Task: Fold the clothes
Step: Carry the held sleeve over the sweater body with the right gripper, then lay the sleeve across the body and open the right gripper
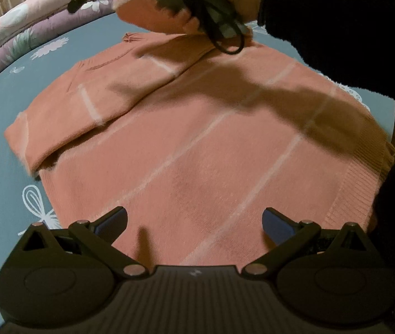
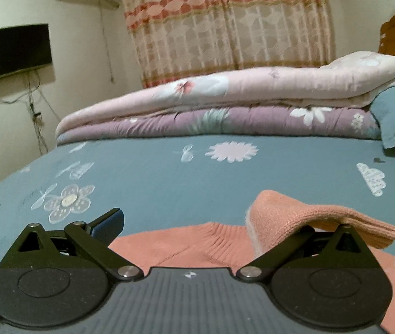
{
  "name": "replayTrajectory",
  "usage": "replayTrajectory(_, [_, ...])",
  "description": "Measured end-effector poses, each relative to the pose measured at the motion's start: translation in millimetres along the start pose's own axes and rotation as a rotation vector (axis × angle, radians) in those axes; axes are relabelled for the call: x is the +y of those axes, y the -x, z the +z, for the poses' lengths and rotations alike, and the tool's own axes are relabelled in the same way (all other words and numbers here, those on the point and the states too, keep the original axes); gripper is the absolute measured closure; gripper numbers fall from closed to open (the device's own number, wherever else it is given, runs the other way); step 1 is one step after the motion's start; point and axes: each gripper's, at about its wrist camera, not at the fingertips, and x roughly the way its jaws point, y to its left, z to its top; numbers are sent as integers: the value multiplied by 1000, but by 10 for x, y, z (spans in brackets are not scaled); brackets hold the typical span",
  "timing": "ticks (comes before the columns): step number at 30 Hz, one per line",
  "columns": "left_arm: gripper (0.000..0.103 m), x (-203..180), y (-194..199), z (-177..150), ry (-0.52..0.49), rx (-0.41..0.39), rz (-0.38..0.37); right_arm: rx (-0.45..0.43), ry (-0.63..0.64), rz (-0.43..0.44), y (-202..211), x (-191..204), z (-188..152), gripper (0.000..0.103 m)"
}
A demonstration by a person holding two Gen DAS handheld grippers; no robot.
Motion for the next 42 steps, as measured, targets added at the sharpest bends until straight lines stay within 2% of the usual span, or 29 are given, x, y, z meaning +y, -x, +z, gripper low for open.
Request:
replayTrajectory(8, [1,22,29,-86,30,4,10,84,4,21,-286,145,-151,0])
replayTrajectory(18, [1,19,43,-175,54,8,8,217,-8,38,-562,151,-663,0])
replayTrajectory(21, [1,25,62,-189,62,3,10,208,-80,57,-492,68,-727,0])
replayTrajectory(24, [1,38,72,-204,71,-5,6,186,-215,80,-377,-98,-765,0])
replayTrajectory(30, [1,50,34,-222,71,-10,-1,138,-312,22,-311,-344,-689,0])
replayTrajectory(35, [1,64,20,-245,77,-19,-11,121,-287,65,-315,-269,-572,0])
replayTrajectory(42, [1,84,26,-263,84,-19,-17,209,-27,195,-414,298,-639,0])
